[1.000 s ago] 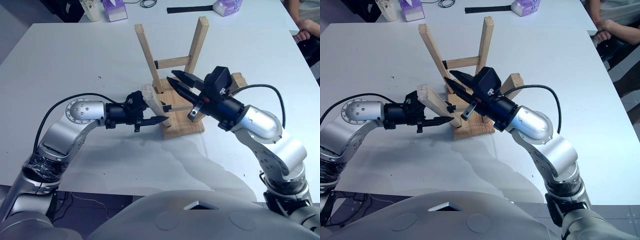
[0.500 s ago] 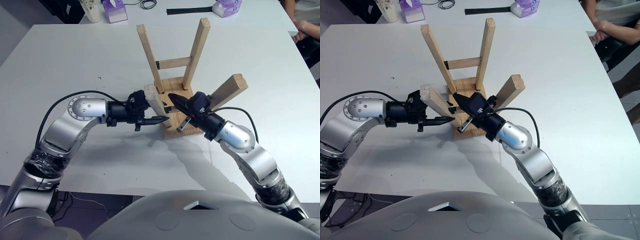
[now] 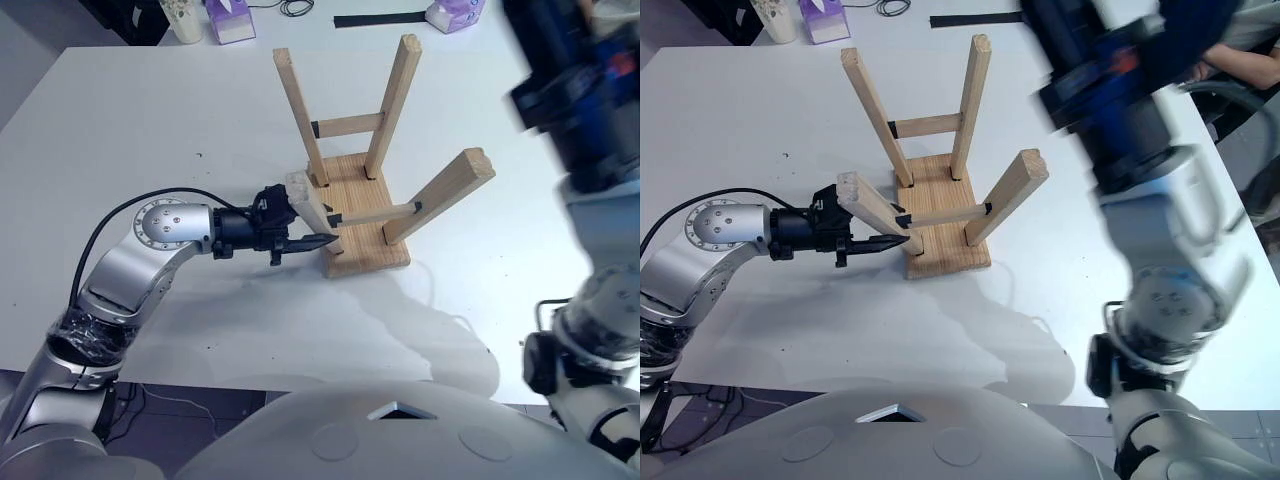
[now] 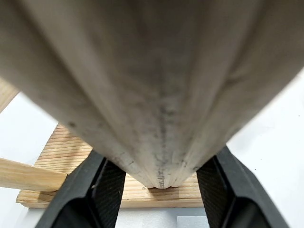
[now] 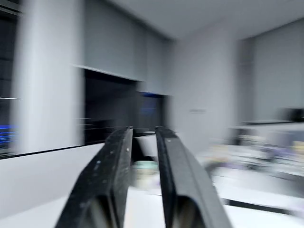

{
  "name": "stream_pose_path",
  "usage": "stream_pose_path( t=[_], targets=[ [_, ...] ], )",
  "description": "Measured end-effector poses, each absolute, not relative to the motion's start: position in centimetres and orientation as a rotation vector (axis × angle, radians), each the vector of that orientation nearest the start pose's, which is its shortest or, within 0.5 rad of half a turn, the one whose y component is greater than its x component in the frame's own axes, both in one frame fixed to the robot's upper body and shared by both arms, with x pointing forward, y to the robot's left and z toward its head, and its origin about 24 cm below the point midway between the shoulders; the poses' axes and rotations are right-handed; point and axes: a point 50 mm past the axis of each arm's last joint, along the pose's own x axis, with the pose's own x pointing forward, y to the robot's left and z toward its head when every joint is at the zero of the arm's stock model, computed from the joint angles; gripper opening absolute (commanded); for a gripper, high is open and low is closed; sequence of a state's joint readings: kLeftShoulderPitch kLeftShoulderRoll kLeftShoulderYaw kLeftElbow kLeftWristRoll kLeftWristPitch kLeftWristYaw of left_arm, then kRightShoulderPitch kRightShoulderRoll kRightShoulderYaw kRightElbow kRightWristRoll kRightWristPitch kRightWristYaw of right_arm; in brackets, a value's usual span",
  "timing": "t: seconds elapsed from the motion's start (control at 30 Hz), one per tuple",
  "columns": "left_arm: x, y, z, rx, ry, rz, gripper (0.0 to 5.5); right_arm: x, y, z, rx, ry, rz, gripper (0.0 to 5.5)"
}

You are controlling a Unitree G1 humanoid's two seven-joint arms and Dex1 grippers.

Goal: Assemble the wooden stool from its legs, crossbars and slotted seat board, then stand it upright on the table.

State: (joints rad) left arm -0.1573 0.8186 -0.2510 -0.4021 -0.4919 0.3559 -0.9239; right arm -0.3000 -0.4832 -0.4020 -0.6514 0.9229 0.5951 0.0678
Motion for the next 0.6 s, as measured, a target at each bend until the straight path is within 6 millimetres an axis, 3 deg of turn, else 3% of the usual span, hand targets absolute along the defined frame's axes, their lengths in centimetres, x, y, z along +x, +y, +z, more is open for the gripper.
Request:
stream_pose_path(
  t=[0.03, 0.07, 0.1, 0.13, 0.2, 0.27, 0.33, 0.4, 0.47, 0.5, 0.6],
  targets=[
    [22.1, 15.3, 12.0, 0.345, 0.204, -1.308, 2.07, 23.7, -23.3, 23.3, 0.140, -0.372, 0.227, 1.70],
    [22.0, 15.4, 12.0, 0.343, 0.206, -1.301, 2.07, 23.8, -26.6, 20.6, 0.056, -0.253, 0.058, 1.83],
    [22.0, 15.4, 12.0, 0.343, 0.205, -1.297, 2.07, 23.6, -28.1, 18.5, -0.002, -0.168, -0.018, 2.00],
    [21.9, 15.5, 12.0, 0.342, 0.207, -1.291, 2.07, 23.2, -29.1, 16.0, -0.074, -0.063, -0.075, 2.16],
    [21.9, 15.5, 11.9, 0.342, 0.209, -1.286, 2.07, 22.5, -29.9, 13.1, -0.190, 0.057, -0.127, 2.46],
    [21.9, 15.6, 11.9, 0.341, 0.208, -1.285, 2.07, 22.2, -30.0, 12.5, -0.278, 0.079, -0.147, 2.84],
    [21.8, 15.6, 11.9, 0.342, 0.208, -1.284, 2.07, 22.4, -28.4, 12.8, -0.322, 0.061, -0.091, 3.22],
    [21.8, 15.6, 12.0, 0.346, 0.208, -1.284, 2.07, 22.8, -22.8, 13.0, -0.235, 0.014, 0.112, 3.58],
    [21.9, 15.4, 12.3, 0.354, 0.195, -1.293, 2.07, 22.5, -15.9, 13.4, -0.054, -0.007, 0.360, 3.87],
    [22.0, 15.8, 12.3, 0.348, 0.197, -1.292, 2.07, 22.7, -14.8, 13.6, -0.013, 0.015, 0.333, 3.98],
    [22.2, 16.6, 12.6, 0.367, 0.216, -1.287, 2.07, 22.7, -13.8, 13.5, 0.009, 0.080, 0.276, 4.22]
  ],
)
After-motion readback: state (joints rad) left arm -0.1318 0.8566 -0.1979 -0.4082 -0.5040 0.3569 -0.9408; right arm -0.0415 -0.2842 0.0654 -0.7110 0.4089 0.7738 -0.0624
